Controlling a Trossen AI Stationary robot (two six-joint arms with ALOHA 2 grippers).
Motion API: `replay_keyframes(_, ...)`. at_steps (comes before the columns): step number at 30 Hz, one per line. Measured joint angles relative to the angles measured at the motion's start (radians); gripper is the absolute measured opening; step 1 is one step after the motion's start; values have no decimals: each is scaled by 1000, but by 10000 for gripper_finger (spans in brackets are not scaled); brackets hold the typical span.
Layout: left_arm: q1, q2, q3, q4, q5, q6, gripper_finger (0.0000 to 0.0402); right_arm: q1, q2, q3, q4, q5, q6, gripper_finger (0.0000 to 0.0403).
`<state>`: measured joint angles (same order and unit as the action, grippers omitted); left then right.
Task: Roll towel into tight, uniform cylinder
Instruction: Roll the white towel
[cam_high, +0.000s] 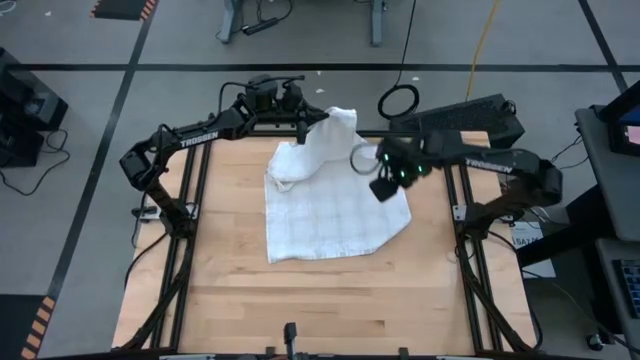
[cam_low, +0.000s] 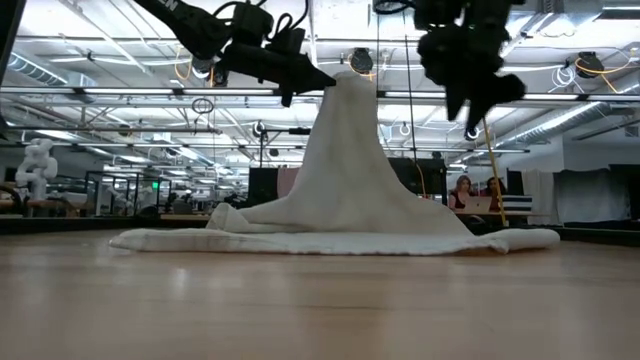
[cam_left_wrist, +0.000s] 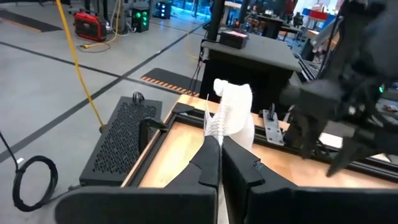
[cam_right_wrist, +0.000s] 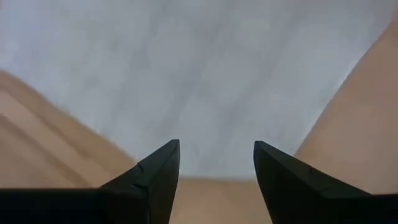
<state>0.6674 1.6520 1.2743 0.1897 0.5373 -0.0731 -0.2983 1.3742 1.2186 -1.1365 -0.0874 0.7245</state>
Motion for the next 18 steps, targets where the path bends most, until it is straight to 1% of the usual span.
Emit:
replay_keyframes(4,1,0,0,-2,1,0,4,29,-46,-186,104,-43,74,196)
replay_keyframes(8,0,0,0,-25,1,0,4,40,-75,-330,211,-34,110,196)
replay_keyframes(12,0,0,0,-40,1,-1,4,38,-99,-423,293,1,154,196)
replay_keyframes(15,0,0,0,-60,1,-22,4,40,-120,-464,339,40,133,198)
replay_keyframes(18,0,0,0,-76,1,-26,4,39,-137,-510,372,57,125,210)
